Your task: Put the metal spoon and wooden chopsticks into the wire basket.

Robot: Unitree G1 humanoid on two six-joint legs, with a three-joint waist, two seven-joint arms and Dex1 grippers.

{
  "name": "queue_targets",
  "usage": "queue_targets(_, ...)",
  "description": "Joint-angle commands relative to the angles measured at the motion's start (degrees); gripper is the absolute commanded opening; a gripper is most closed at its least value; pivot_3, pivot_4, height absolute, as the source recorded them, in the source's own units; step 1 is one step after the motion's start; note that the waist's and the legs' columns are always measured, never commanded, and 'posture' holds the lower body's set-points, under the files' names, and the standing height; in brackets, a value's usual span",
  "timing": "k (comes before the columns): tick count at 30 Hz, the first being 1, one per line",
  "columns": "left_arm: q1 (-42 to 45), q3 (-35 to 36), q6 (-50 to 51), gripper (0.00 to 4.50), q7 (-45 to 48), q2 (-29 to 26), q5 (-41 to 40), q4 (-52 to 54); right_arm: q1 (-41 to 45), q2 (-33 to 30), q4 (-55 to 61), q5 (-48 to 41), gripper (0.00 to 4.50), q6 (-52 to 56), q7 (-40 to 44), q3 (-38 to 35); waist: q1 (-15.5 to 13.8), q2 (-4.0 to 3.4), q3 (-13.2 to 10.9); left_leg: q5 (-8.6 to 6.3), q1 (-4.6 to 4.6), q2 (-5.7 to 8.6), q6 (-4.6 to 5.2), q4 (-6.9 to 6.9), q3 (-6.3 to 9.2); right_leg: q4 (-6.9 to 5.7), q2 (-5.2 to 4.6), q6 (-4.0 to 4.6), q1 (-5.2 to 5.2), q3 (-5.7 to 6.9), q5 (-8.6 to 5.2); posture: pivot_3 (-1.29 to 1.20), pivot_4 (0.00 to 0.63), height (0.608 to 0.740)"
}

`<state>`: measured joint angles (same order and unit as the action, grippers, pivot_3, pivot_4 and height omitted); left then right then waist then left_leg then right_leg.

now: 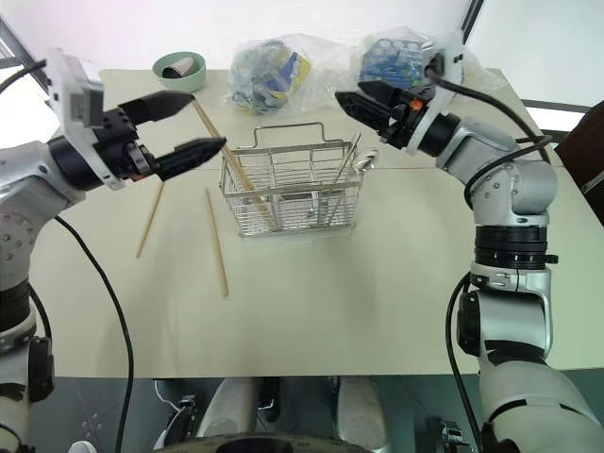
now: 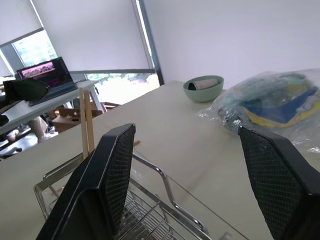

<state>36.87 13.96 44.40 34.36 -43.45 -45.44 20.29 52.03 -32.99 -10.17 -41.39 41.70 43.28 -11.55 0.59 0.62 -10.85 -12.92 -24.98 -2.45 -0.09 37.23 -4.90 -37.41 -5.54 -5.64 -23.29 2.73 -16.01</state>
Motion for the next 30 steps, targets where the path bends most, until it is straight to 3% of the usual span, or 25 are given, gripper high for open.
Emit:
queue_targets(1, 4.34, 5.15, 4.04, 4.5, -9.19, 0.42, -0.34, -2.27, 3.01, -3.24, 4.01, -4.66, 3.46, 1.45, 3.11, -4.97, 0.01, 0.01, 0.0, 0.0, 0.0, 0.0, 0.01, 0.0, 0.02, 0.0, 0.0, 0.0, 0.0, 0.0, 0.0, 0.0, 0.15, 0.718)
queue_targets(7, 14.45, 9.26, 19.14, 4.5, -29.31, 0.75, 5.75, -17.65, -2.97, -11.35, 15.84, -14.44, 3.46, 8.0, 16.24, -6.38, -0.03, 0.04, 0.0, -0.01, -0.02, 0.01, 0.02, 0.0, 0.13, -0.01, 0.03, -0.02, -0.02, 0.03, -0.01, 0.0, 0.15, 0.718)
queue_targets(14, 14.5, 0.14, 23.66, 4.5, -29.74, -2.94, 16.23, -28.14, -12.18, -16.11, 26.67, -21.41, 3.46, 11.9, 22.7, -6.66, 0.04, 0.11, -0.02, 0.0, -0.02, 0.06, -0.01, 0.0, 0.12, -0.05, 0.03, -0.03, -0.04, 0.03, -0.01, 0.0, 0.15, 0.718)
queue_targets(22, 16.36, -11.22, 16.0, 4.5, -21.38, 0.65, 25.42, -43.9, -14.96, -17.12, 29.08, -21.16, 3.46, 11.01, 23.49, -5.85, -0.3, 0.2, -0.03, 0.0, -0.08, 0.07, -0.01, 0.05, 0.06, -0.04, 0.0, -0.03, -0.07, 0.04, -0.01, 0.0, 0.15, 0.718)
queue_targets(30, 25.4, -16.19, -1.87, 4.5, -14.84, 8.07, 35.05, -73.07, -14.98, -16.53, 30.05, -22.72, 3.46, 10.89, 20.54, -6.66, -1.09, 0.25, -0.03, 0.0, -0.38, 0.18, 0.0, 0.27, 0.01, -0.05, 0.0, -0.03, -0.24, 0.17, 0.0, 0.0, 0.15, 0.718)
